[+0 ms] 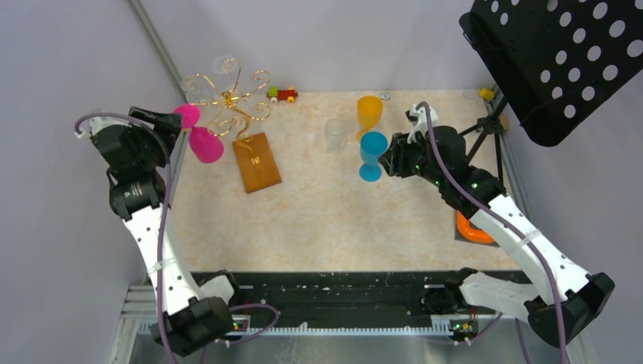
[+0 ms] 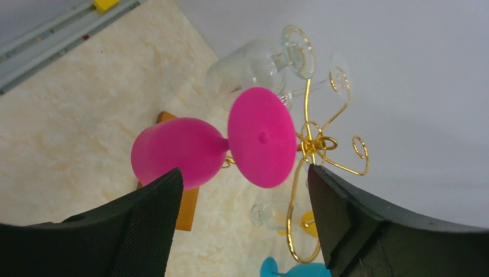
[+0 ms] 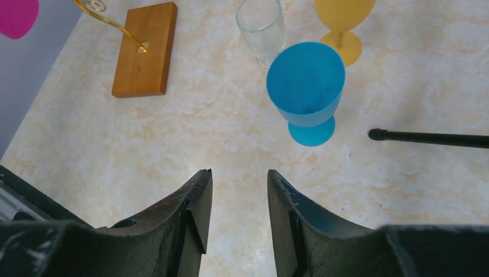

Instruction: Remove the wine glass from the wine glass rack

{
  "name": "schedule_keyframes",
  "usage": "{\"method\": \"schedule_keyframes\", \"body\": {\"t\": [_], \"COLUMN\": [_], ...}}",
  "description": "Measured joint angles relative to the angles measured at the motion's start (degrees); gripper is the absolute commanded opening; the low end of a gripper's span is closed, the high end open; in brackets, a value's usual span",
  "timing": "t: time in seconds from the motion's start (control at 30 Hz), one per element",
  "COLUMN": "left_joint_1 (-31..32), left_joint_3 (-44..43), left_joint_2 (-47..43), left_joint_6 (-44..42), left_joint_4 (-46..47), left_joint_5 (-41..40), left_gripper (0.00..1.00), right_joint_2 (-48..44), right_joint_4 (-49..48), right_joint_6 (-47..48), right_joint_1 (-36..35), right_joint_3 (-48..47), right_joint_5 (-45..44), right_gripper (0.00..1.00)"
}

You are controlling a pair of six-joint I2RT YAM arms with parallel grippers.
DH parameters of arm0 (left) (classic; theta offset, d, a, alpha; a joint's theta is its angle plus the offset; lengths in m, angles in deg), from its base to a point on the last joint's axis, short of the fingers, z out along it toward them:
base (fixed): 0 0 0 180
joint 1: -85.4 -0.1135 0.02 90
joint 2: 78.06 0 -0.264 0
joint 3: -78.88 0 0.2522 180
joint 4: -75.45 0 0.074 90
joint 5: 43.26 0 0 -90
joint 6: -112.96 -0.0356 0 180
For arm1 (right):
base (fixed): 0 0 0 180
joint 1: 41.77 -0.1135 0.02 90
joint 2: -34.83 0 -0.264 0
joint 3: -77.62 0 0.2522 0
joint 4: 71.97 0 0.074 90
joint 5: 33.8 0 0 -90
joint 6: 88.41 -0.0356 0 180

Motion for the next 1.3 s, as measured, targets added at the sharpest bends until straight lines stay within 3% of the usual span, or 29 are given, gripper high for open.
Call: {"method": "schedule_keyframes", "body": {"t": [0.3, 0.57, 0.97, 1.17, 1.3], "left_joint_1": [-3.9, -4.7, -4.9, -4.9, -4.9], "left_joint_3": [5.9, 7.0, 7.1, 7.5, 8.3], "left_joint_2": [3.6, 3.0, 3.8, 4.6, 5.6], "left_joint_6": [7.5, 10.2, 12.5, 13.4, 14.2], "left_joint_4": [5.2, 8.3, 10.4, 11.5, 12.4], "left_joint_5": [8.5, 8.8, 10.1, 11.2, 12.3], "left_gripper": [0.79, 0.77, 0.5, 0.45, 0.33], "right_joint_2": [-1.9, -2.0, -3.3, -3.7, -3.7], "right_joint_4": [-1.9, -3.2, -4.8, -4.8, -4.8], "right_joint_6": [-0.4, -0.4, -0.4, -0.6, -0.8], "right_joint_1": [0.0, 0.0, 0.0, 0.0, 0.0], "right_joint_3": [2.7, 3.4, 5.7, 6.3, 6.3], "right_joint_5": [1.5, 2.2, 2.2, 1.6, 1.0], "right_gripper": [0.41, 0.41, 0.41, 0.4, 0.4]}}
